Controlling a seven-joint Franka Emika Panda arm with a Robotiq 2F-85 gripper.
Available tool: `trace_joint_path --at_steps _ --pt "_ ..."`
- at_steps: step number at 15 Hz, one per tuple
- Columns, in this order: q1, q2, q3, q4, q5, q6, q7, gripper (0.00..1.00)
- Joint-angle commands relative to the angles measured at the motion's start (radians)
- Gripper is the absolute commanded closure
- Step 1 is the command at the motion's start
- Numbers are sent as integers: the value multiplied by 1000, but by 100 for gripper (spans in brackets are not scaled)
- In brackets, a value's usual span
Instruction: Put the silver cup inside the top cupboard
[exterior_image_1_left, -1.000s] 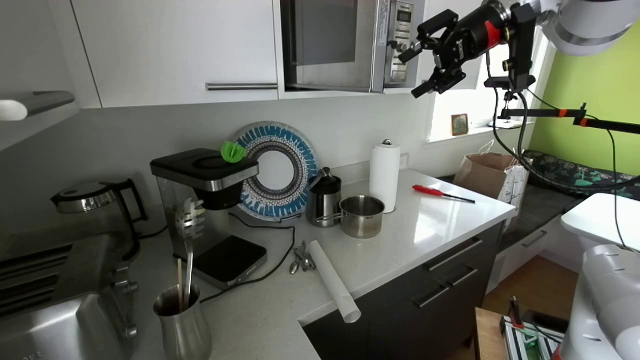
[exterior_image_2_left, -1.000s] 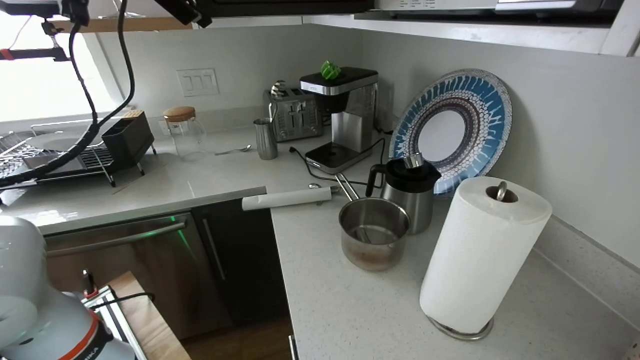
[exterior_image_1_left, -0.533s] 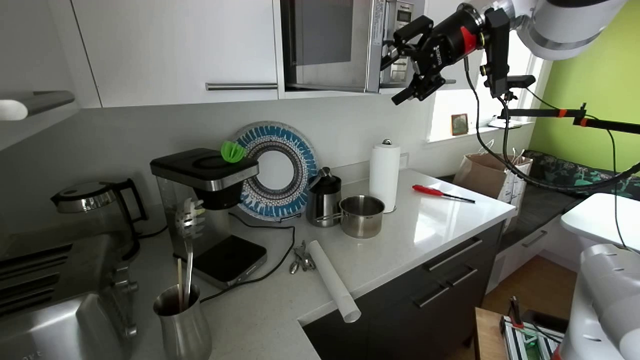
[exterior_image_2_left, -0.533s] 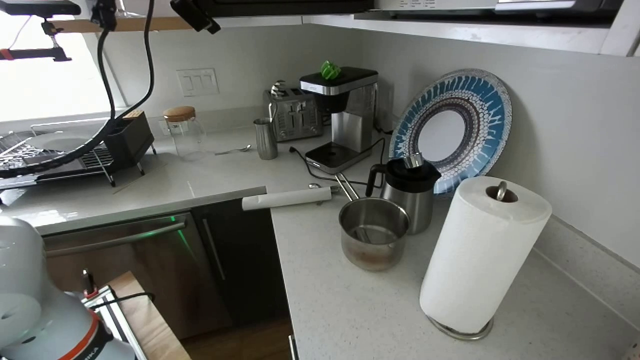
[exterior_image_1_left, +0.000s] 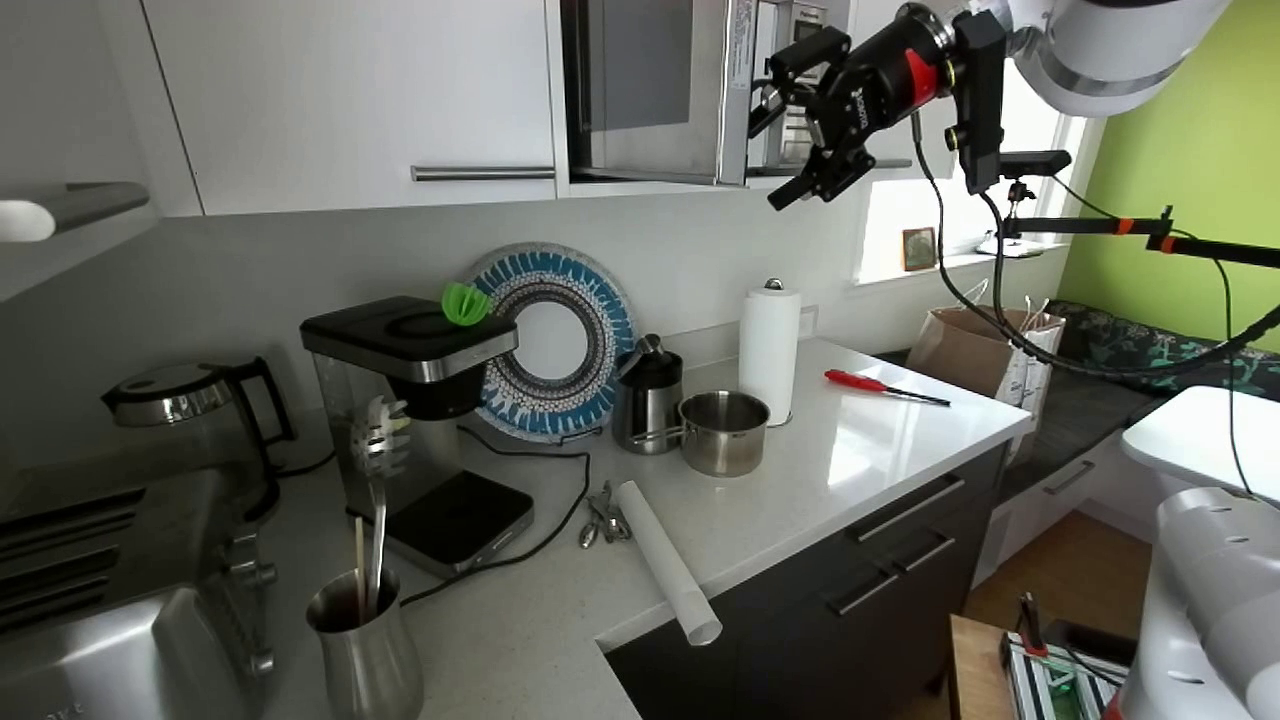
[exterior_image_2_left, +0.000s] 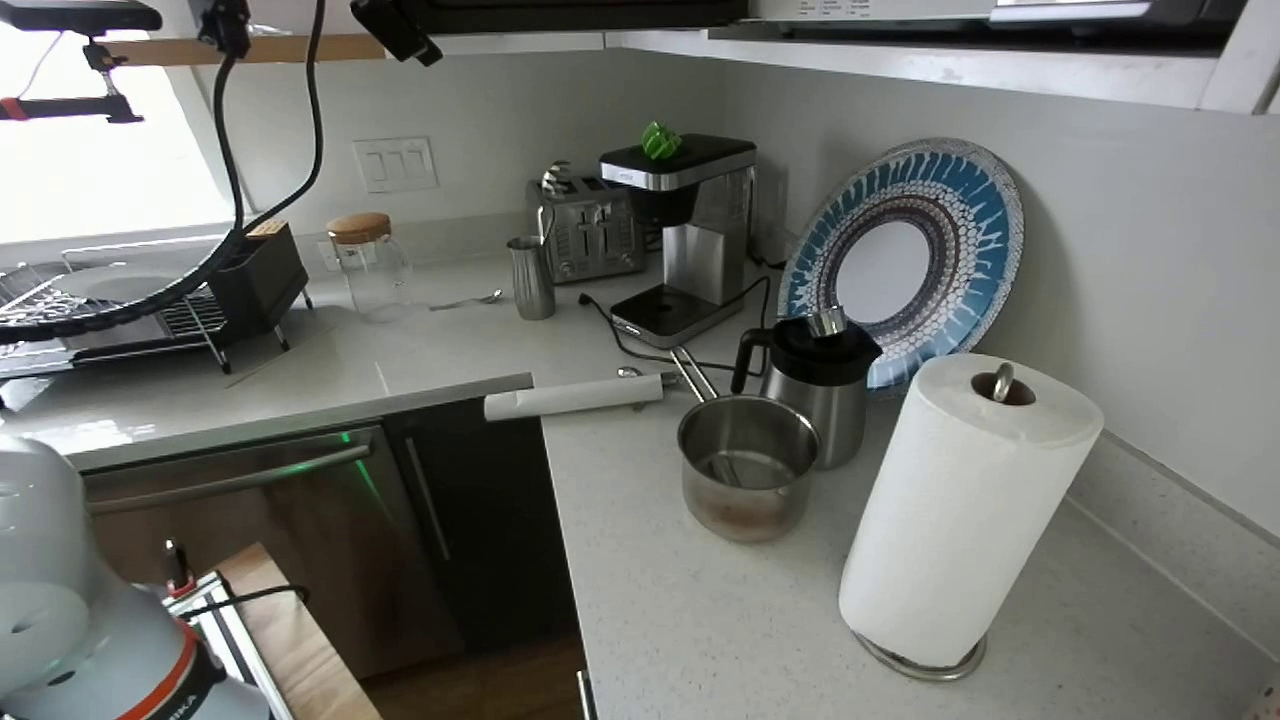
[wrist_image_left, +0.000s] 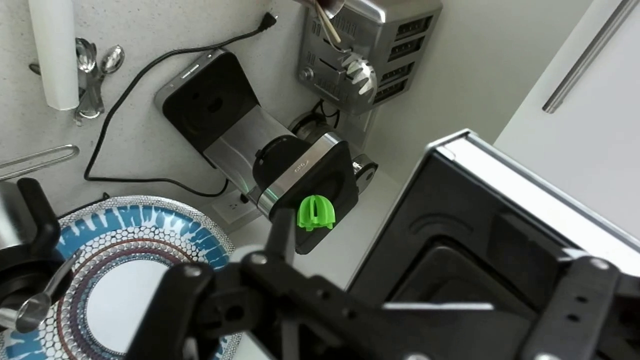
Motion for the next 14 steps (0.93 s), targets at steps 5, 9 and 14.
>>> trace_joint_path --at_steps 5,9,14 --pt "-101 -110 -63 -1 -113 -117 4 0" --pt "-242 -105 -115 -49 -256 -34 -9 0" --pt "-378 -4 -70 -155 -345 203 98 0"
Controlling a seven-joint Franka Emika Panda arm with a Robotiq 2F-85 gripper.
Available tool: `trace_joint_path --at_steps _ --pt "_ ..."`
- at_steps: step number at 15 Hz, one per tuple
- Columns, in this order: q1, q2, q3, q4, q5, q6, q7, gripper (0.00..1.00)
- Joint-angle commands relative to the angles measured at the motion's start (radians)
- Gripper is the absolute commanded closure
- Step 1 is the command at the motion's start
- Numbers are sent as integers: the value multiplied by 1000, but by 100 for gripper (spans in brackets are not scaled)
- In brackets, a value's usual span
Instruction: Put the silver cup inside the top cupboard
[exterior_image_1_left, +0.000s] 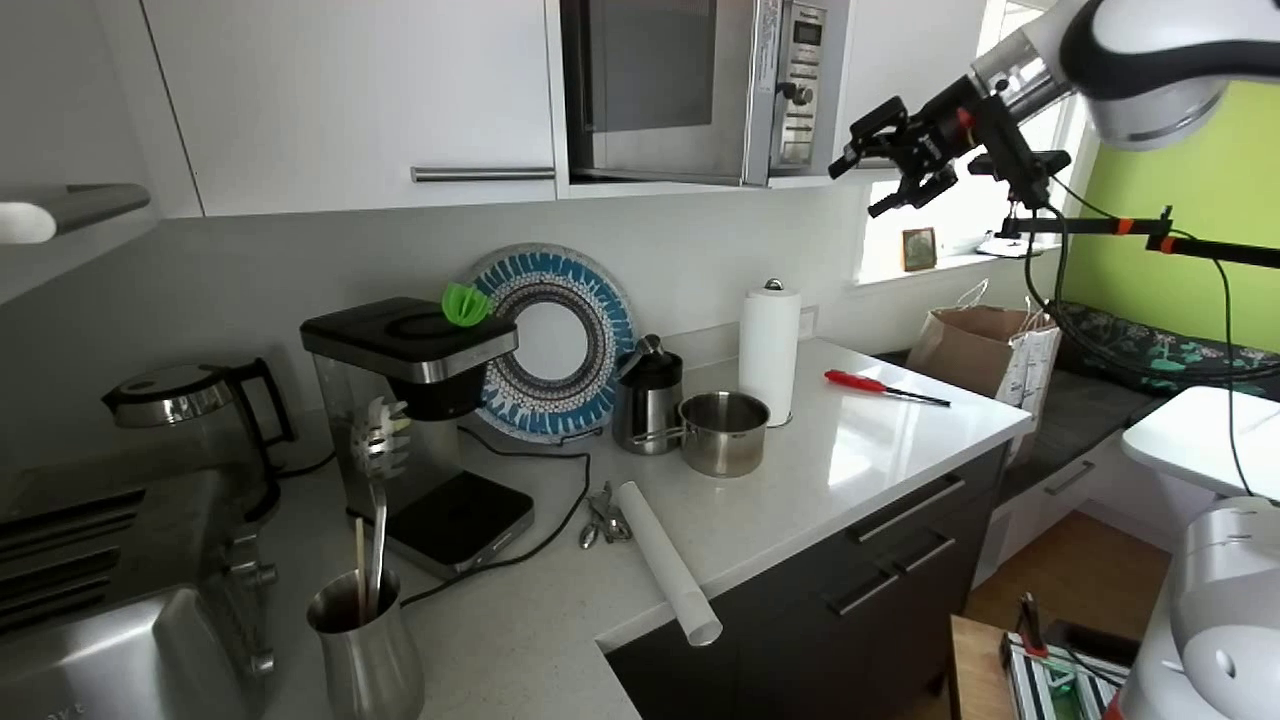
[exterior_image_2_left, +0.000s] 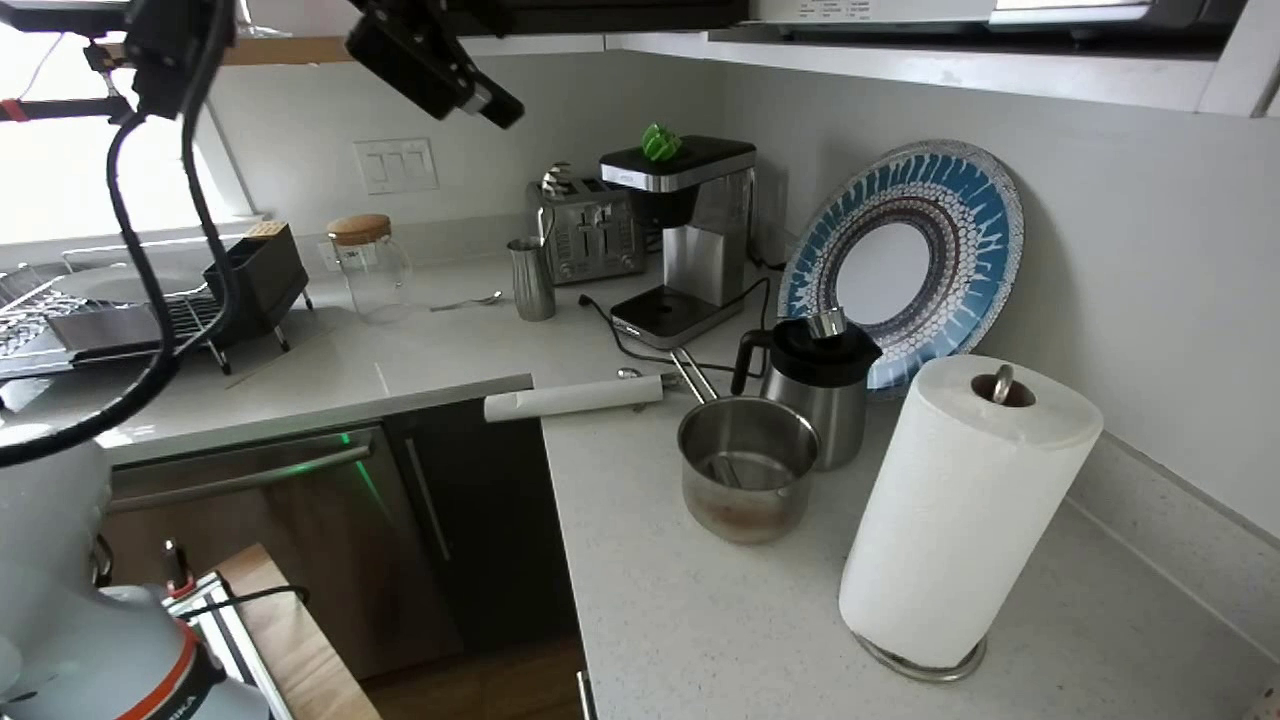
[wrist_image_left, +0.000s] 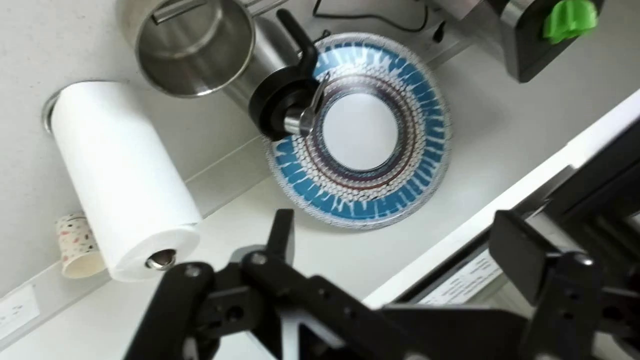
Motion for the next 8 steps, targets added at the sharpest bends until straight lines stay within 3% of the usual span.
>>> trace_joint_path --at_steps 1,4,8 --pt "-14 23 6 -19 -18 50 24 0" --pt "-57 89 48 -63 -54 163 55 0" --pt "-28 205 55 -104 -45 353 31 0"
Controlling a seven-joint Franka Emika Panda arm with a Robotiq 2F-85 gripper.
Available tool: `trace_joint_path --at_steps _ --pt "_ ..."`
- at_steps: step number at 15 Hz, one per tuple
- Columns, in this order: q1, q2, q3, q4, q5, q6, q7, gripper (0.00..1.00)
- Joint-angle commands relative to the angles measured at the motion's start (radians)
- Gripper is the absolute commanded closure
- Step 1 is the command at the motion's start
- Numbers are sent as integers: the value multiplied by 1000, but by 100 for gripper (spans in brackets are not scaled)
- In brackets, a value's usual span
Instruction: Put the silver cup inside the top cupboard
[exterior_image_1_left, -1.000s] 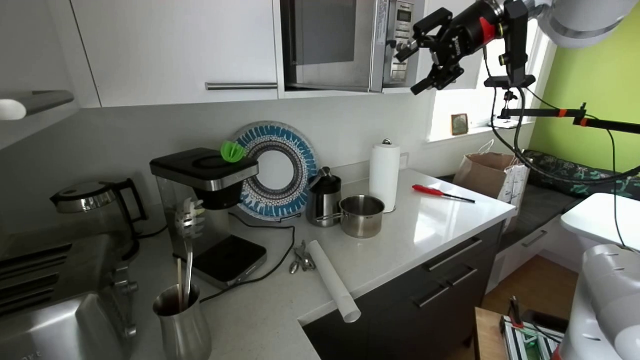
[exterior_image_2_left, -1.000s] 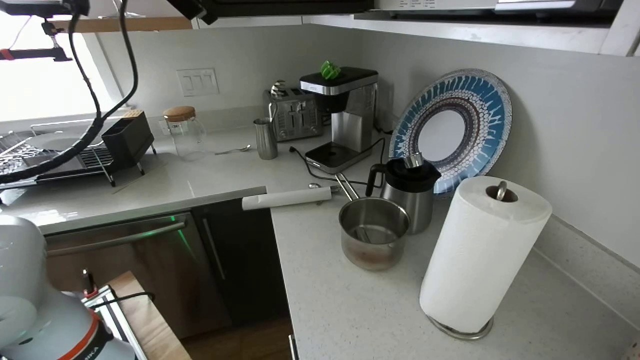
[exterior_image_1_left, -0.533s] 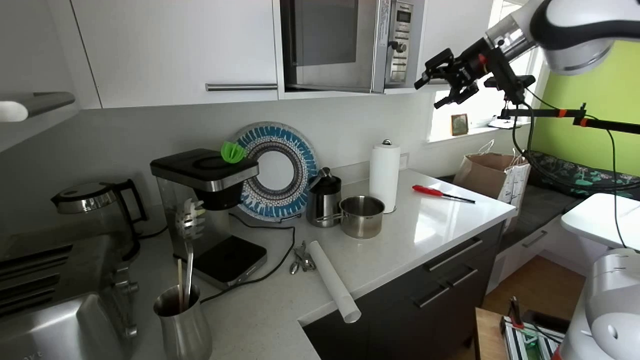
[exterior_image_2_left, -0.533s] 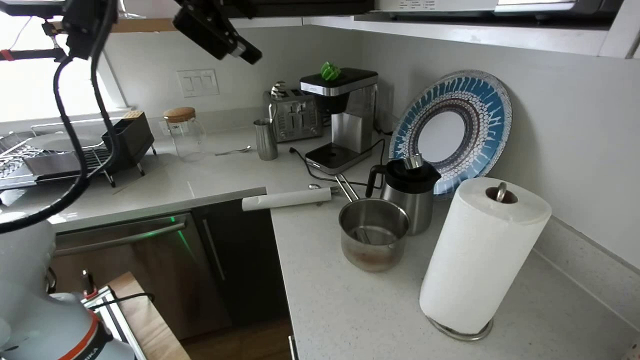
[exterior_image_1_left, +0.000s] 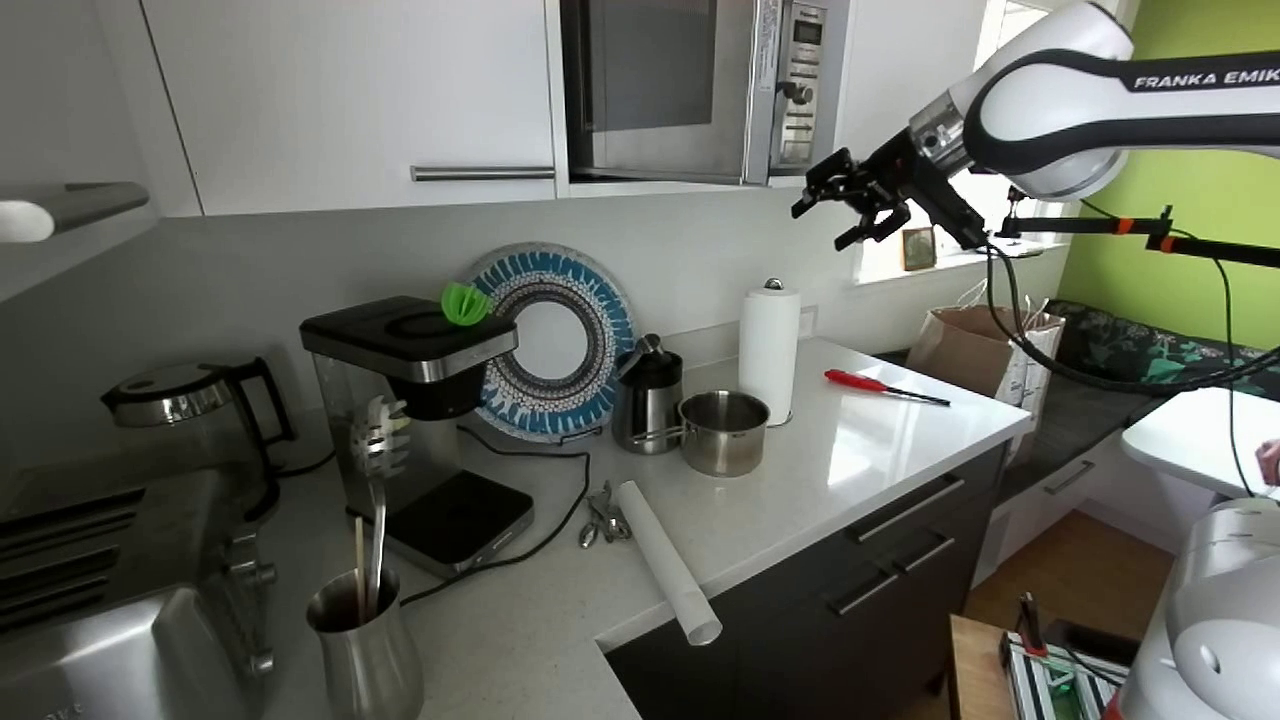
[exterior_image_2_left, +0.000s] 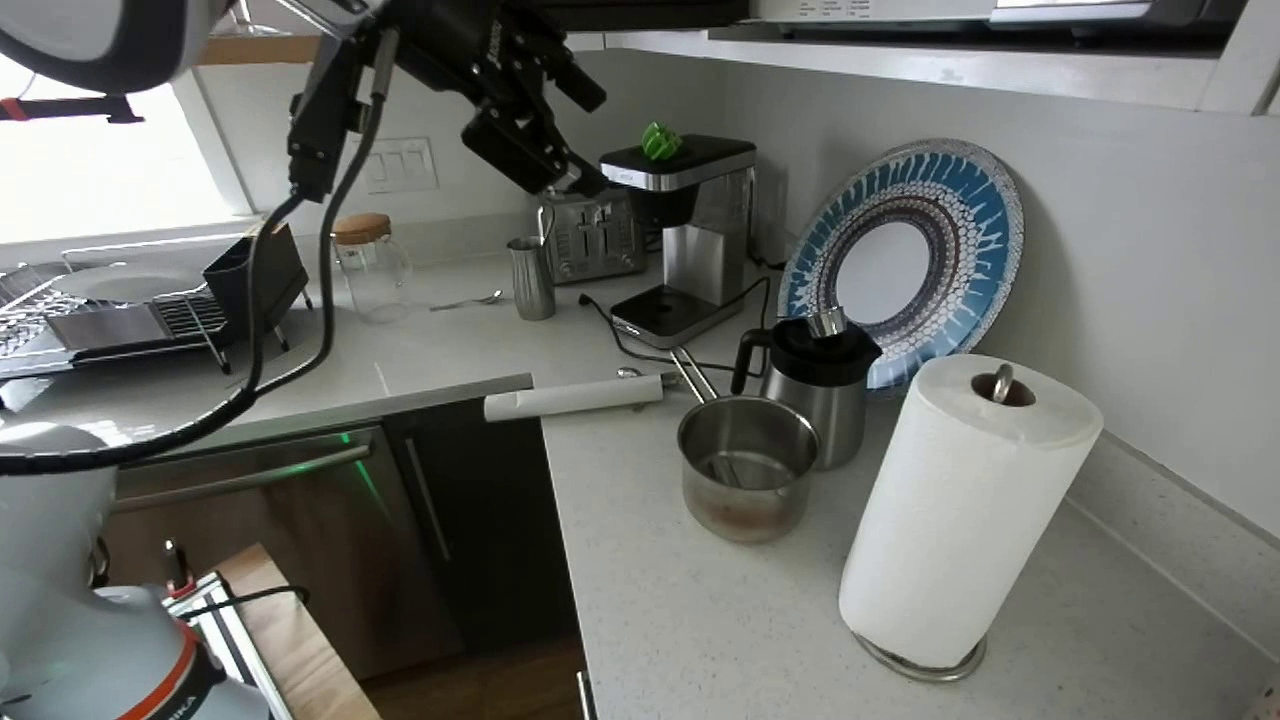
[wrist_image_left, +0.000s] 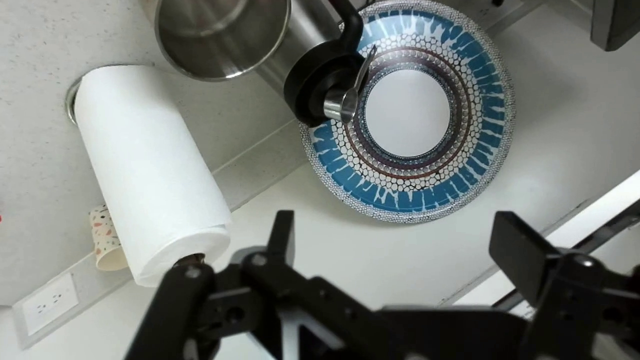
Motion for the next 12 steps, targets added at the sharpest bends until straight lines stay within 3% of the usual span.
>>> trace_joint_path --at_steps 1,5,7,11,12 --pt "18 125 17 -39 -10 212 3 0" --pt "0 299 91 -82 -10 446 92 0" --pt "23 266 66 -82 -5 408 60 0" --pt "22 334 80 -72 -7 441 85 0" --pt "-37 370 129 -63 -42 453 129 0"
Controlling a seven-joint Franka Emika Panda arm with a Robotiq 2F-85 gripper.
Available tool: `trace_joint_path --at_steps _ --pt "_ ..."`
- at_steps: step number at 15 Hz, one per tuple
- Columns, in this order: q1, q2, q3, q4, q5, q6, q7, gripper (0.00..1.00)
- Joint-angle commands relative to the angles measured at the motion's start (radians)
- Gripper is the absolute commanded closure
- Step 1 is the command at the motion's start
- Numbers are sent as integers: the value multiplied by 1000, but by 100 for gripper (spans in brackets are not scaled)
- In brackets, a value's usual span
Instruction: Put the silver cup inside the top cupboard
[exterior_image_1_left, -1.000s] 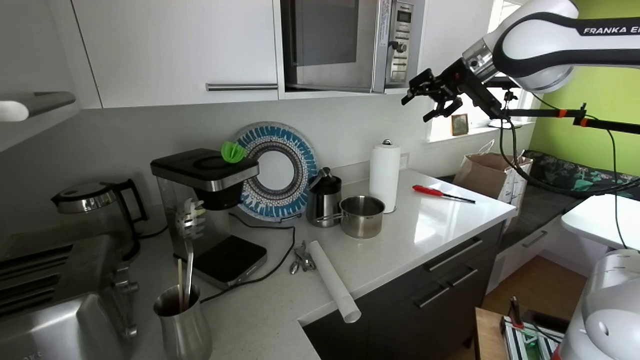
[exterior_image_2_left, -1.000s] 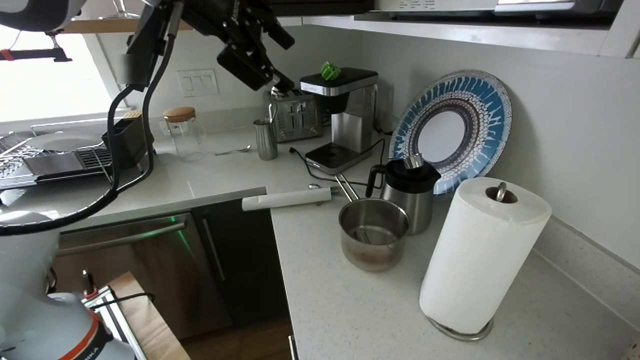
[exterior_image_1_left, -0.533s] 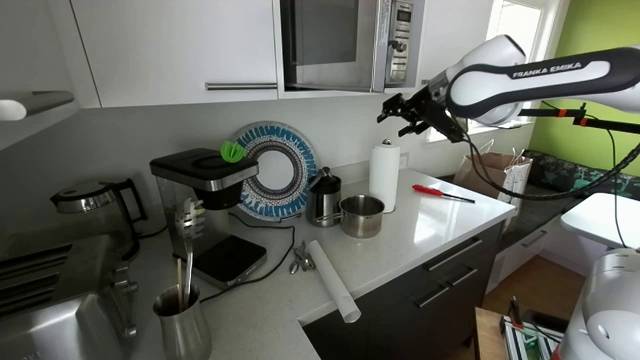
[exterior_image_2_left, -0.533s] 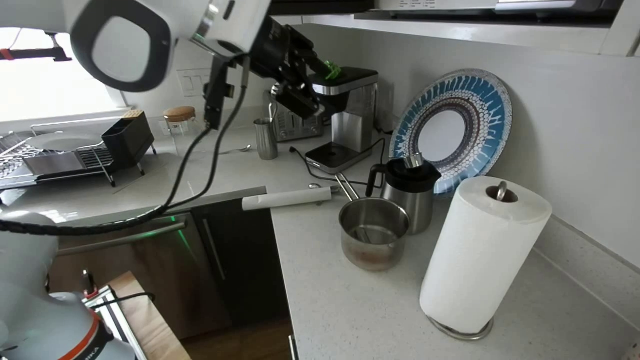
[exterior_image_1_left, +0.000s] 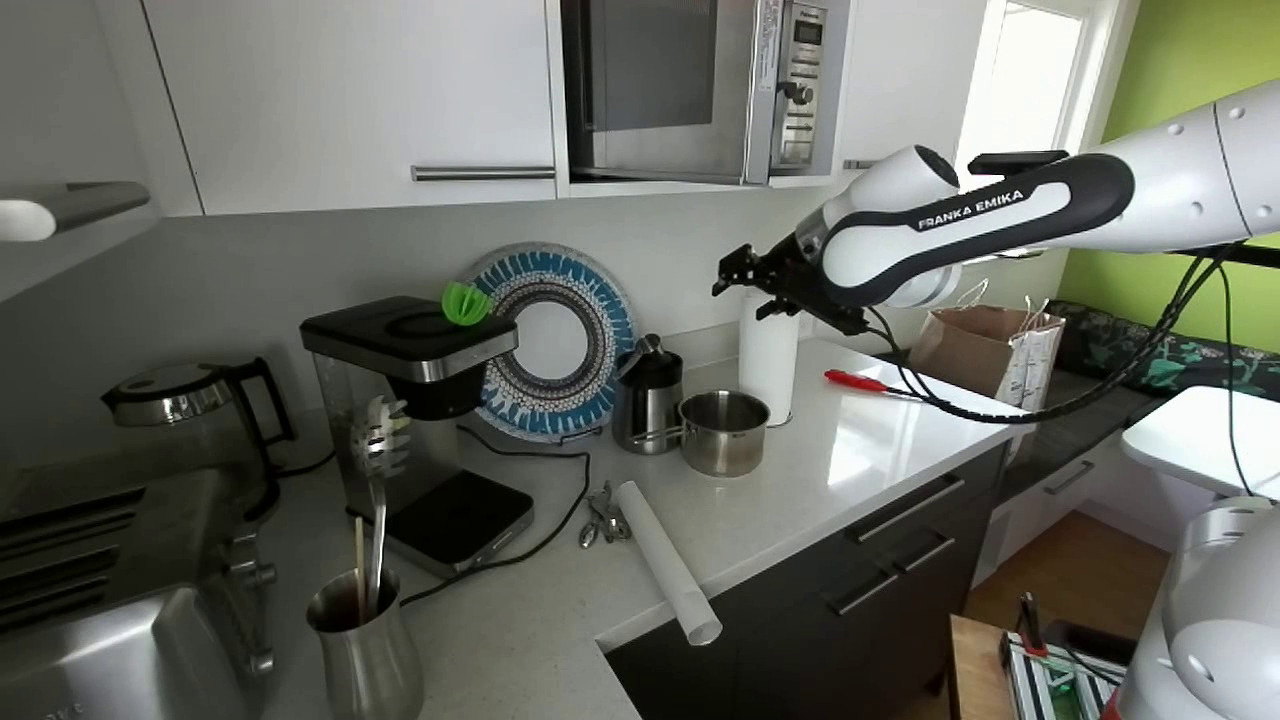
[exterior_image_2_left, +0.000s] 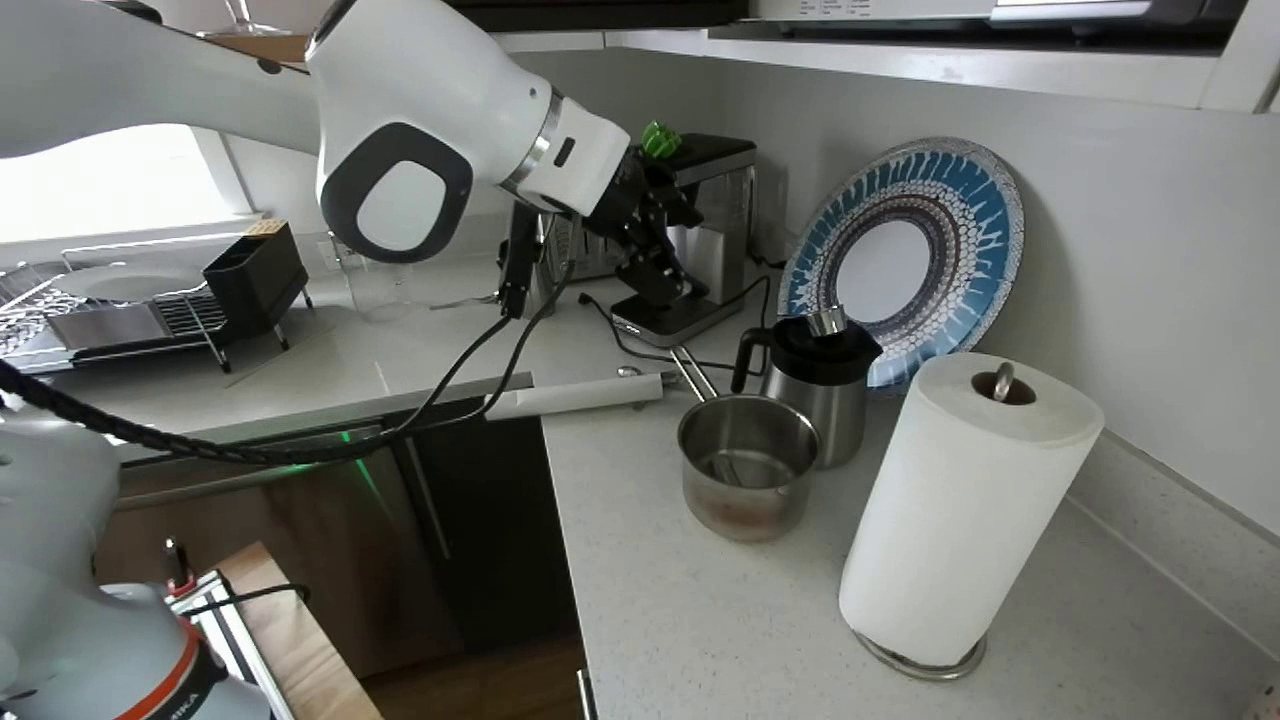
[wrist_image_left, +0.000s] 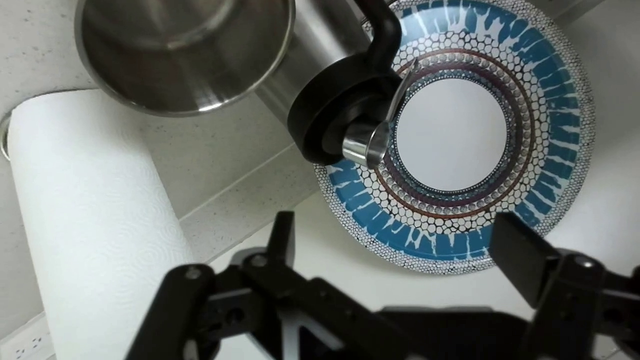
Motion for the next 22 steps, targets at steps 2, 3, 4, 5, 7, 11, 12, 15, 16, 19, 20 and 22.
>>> trace_joint_path --at_steps 2,3,4,5,7,11,12,15,16,19,20,22 --pt "-149 116 119 30 -133 41 144 0" --pt "-218 153 173 46 -198 60 221 0" --pt "-255 188 206 68 -239 61 275 0" --pt "-280 224 237 99 -272 72 327 0" --pt "-355 288 313 160 -397 98 457 0" --pt "-396 392 364 319 -613 1 663 0" --pt "-378 333 338 232 -544 60 592 0" --pt "-382 381 349 301 -582 27 630 0" --pt "-388 379 344 300 -654 13 689 0" --pt "-390 440 334 377 -874 -31 896 0" --pt "-381 467 335 406 -926 -54 952 0" --pt "-360 507 336 456 -1014 -85 1057 0"
